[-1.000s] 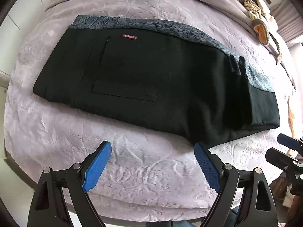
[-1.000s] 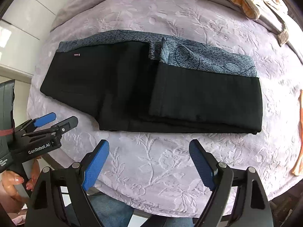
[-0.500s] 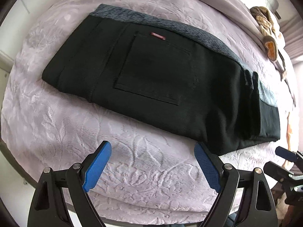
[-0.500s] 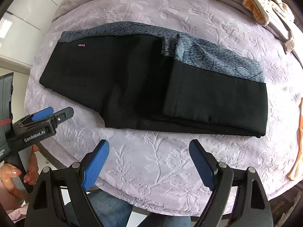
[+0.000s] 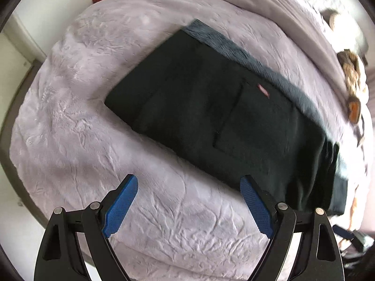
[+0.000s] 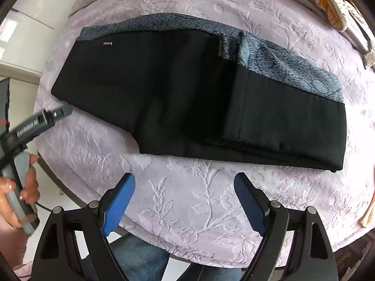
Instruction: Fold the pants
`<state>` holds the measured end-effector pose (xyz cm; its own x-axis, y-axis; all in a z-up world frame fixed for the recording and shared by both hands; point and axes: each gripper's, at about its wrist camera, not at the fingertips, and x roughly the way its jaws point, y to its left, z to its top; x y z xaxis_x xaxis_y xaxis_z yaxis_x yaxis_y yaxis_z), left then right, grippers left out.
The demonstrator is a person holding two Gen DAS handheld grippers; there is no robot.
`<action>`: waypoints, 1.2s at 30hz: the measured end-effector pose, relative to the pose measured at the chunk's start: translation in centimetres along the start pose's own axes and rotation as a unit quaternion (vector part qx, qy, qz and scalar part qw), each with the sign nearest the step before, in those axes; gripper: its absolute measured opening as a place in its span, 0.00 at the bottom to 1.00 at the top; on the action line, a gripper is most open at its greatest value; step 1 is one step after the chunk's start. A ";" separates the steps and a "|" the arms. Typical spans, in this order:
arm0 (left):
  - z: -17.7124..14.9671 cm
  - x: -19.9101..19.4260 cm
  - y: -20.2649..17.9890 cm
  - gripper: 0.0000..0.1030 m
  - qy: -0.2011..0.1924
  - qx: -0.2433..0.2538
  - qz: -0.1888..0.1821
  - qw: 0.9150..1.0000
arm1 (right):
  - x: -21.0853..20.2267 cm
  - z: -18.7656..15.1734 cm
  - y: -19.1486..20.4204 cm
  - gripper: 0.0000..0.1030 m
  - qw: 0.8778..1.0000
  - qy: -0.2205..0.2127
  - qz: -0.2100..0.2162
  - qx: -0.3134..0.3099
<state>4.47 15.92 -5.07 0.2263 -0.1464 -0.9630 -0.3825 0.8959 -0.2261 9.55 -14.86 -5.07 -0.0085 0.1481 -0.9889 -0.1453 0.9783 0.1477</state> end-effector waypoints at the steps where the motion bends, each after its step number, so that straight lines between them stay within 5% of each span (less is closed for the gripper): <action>1: 0.3 -0.2 0.7 0.87 -0.004 -0.008 -0.005 1.000 | 0.0 0.1 0.2 0.86 1.000 0.000 0.001 -0.002; 17: 2.1 3.4 3.8 0.87 -0.016 -0.130 -0.141 0.981 | 1.0 0.7 0.2 0.86 1.000 0.014 0.000 -0.004; 24: 3.2 4.6 3.9 0.87 -0.017 -0.148 -0.142 0.979 | 1.9 0.7 0.2 0.86 1.000 0.022 0.004 -0.004; 30: 4.3 1.6 0.9 0.87 -0.081 -0.105 -0.172 0.976 | 1.0 1.3 0.6 0.86 1.000 0.002 0.019 -0.006; 36: 4.9 6.8 2.2 0.87 -0.024 -0.122 -0.131 0.984 | -1.5 4.5 1.2 0.86 0.998 -0.040 0.037 -0.024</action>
<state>9.57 18.92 -11.38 0.3858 -0.3338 -0.8601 -0.5078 0.7015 -0.5000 13.83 -13.21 -3.39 0.0588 0.2324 -0.9708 -0.1949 0.9565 0.2172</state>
